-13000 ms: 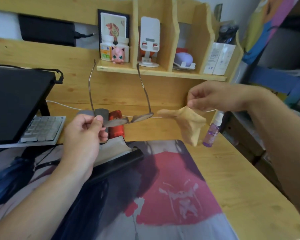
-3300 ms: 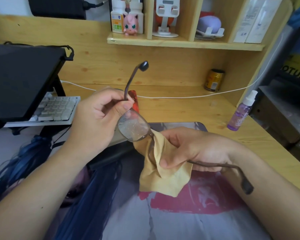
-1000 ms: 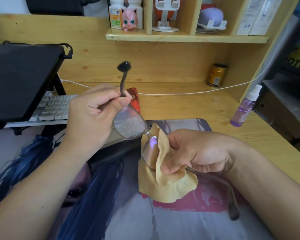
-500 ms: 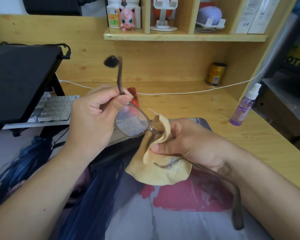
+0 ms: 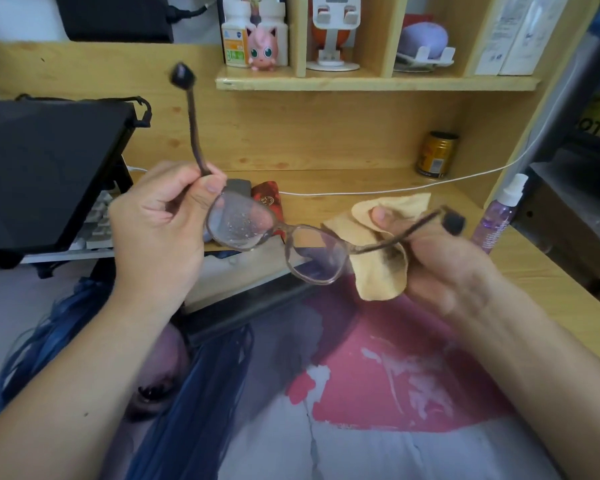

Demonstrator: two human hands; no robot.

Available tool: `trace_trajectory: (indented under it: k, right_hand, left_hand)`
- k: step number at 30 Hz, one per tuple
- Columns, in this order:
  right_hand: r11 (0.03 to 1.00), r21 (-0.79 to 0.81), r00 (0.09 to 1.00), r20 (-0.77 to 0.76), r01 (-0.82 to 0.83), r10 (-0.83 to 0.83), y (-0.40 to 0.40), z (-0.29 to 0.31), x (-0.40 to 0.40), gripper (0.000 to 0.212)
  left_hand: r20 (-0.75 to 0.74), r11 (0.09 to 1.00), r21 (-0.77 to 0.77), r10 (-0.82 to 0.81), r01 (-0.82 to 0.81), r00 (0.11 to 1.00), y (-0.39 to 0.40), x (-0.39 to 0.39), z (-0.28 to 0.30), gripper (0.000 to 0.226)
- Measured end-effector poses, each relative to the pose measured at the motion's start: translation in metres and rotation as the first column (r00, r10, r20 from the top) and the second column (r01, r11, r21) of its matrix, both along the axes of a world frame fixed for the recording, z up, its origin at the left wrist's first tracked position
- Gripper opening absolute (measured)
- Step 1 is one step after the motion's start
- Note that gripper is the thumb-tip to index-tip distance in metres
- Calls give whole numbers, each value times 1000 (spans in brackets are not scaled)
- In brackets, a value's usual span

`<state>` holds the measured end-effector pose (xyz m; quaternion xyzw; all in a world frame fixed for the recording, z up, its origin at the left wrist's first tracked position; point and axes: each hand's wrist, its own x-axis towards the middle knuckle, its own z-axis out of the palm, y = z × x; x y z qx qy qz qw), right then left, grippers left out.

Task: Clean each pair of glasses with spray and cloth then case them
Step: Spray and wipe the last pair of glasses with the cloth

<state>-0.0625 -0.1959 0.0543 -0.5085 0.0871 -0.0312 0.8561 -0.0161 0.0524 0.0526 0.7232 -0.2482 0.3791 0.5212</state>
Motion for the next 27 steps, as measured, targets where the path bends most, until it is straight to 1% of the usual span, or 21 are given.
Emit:
trace_trajectory:
  k: [1, 3, 5, 7, 9, 11, 13, 14, 17, 18, 20, 21, 22, 27]
  right_hand:
    - [999, -17, 999, -20, 46, -46, -2, -1, 1, 13]
    - [988, -104, 992, -44, 114, -119, -3, -4, 1, 14]
    - [970, -188, 986, -40, 155, -165, -1, -5, -1, 22]
    - [969, -178, 983, -32, 171, -179, 0, -6, -1, 28]
    - [989, -90, 991, -51, 117, -122, 5, -7, -1, 26]
    - [1000, 14, 998, -69, 0, 1, 15, -8, -5, 22]
    - [992, 61, 992, -56, -113, 116, 24, -9, -11, 22]
    - [985, 69, 986, -38, -160, 162, 28, -9, -15, 26]
    - [951, 133, 960, 48, -280, 276, 40, -7, -26, 49]
    - [943, 154, 955, 76, -295, 287, 42, -7, -29, 47]
    - [951, 168, 965, 89, -260, 248, 44, -6, -31, 27]
    - [965, 150, 975, 81, -217, 207, 44, -6, -31, 19]
    - [979, 117, 984, 73, -170, 162, 43, -6, -29, 14]
    - [998, -69, 999, 46, 15, -12, 37, -6, -22, 9]
  left_hand:
    - [4, 1000, -6, 20, -20, 1000, 0, 0, -1, 9]
    - [14, 998, -25, 55, -55, 998, -2, -2, -2, 10]
    - [35, 995, -45, 86, -84, 996, -4, -4, -3, 10]
    - [38, 992, -75, 105, -102, 994, -4, -4, -2, 8]
    - [32, 989, -96, 118, -114, 993, -3, -4, -1, 9]
    - [24, 984, -104, 146, -142, 989, -3, -3, -1, 14]
    - [20, 976, -121, 185, -181, 983, -3, -3, -3, 20]
    - [18, 971, -131, 207, -202, 978, -3, -3, -4, 22]
    - [20, 956, -144, 262, -257, 965, -4, -5, -5, 23]
    - [31, 953, -139, 278, -271, 960, -5, -6, -5, 23]
    - [79, 952, -109, 297, -288, 952, -7, -8, -5, 20]
    - [112, 953, -86, 298, -289, 948, -8, -9, -6, 19]
    - [143, 956, -61, 293, -287, 945, -10, -10, -6, 18]
    - [253, 963, 43, 247, -266, 935, -17, -12, -11, 23]
